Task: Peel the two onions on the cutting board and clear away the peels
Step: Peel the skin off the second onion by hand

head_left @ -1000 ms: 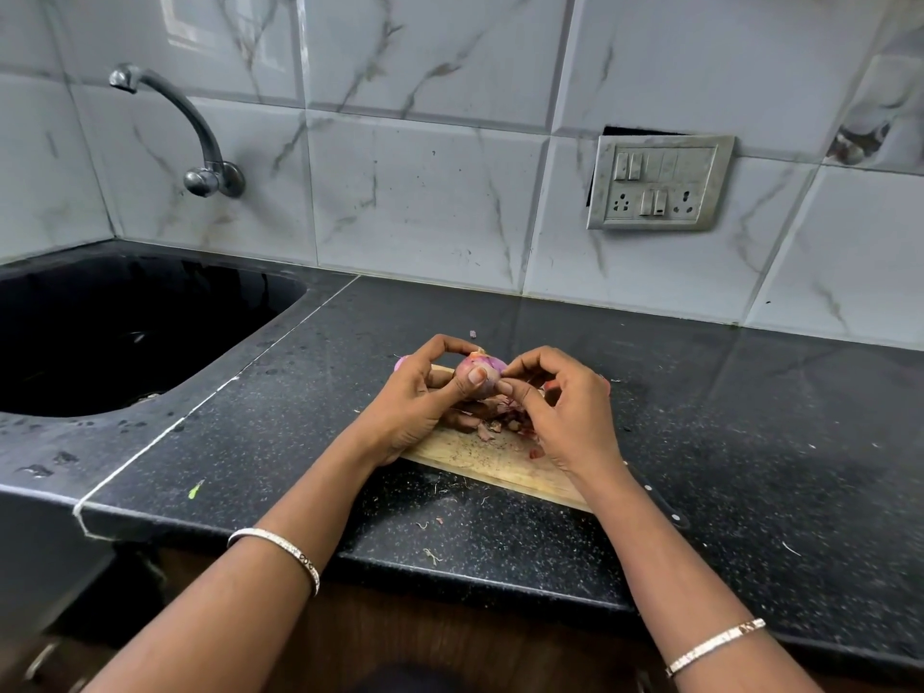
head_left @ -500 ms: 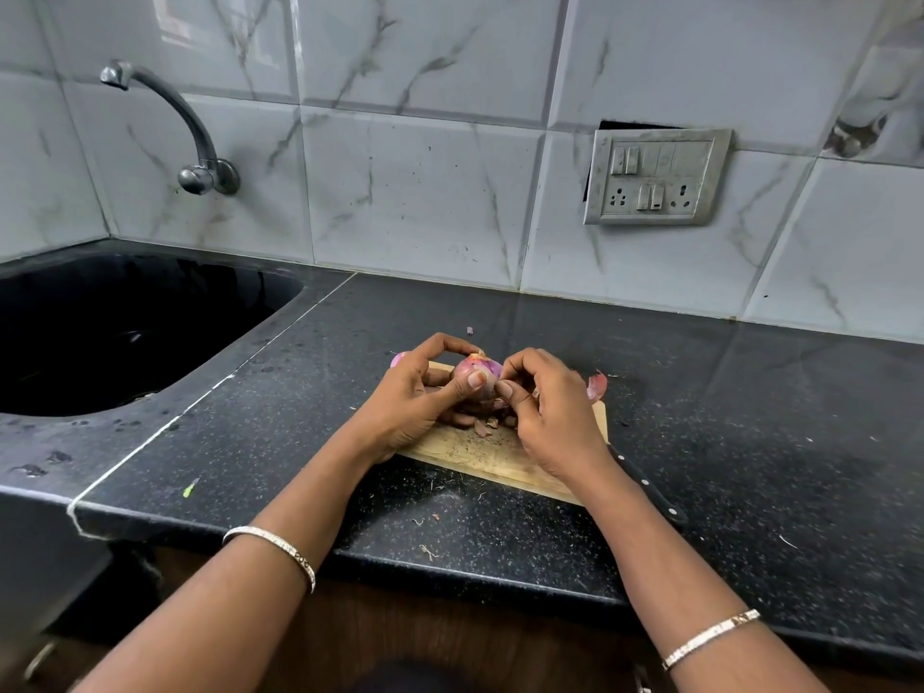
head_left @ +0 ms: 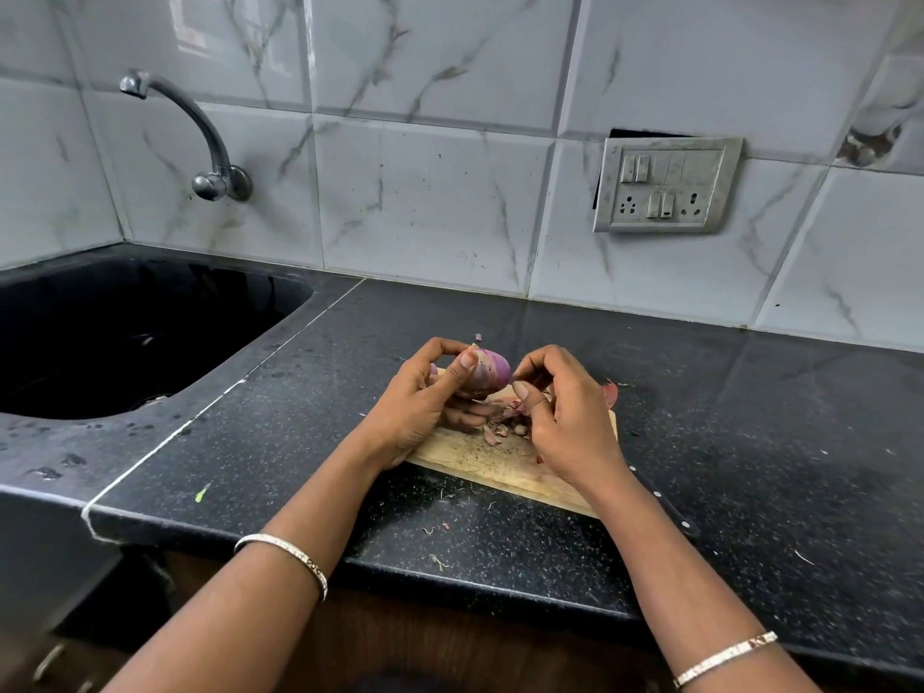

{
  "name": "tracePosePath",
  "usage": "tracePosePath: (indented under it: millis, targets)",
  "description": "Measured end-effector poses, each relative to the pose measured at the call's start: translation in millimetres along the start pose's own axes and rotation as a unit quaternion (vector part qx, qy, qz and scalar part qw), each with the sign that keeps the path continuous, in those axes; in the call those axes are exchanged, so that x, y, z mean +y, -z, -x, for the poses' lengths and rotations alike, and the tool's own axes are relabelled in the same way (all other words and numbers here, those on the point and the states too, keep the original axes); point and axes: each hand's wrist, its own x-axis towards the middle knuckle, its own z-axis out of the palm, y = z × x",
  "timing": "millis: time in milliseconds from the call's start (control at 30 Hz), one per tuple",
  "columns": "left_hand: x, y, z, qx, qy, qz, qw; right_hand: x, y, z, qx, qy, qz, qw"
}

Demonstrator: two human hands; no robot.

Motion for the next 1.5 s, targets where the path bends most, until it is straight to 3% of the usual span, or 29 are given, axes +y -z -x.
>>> tracePosePath:
  millis: [433, 867, 1133, 1500]
  targets:
    - [2.9, 4.1, 2.4, -0.046, -0.018, -0.002, 0.999, -5.6, 3.6, -2.3, 0.028, -0.01, -0.104, 0.994]
    - [3.0, 4.9, 2.4, -0.022, -0.021, -0.063, 0.998, -5.0, 1.0, 1.0, 0.023, -0.047, -0.071, 0.996]
    - [3.4, 3.6, 2.9, -0.005, -0.025, -0.078, 0.997, 0.3, -6.2, 1.6, -0.024, 0.002, 0.037, 0.999]
    - [-0.5, 1.8, -0.4, 0.019, 0.002, 0.017, 1.0, 4.9, -5.5, 0.9, -0.023, 0.017, 0.026, 0.999]
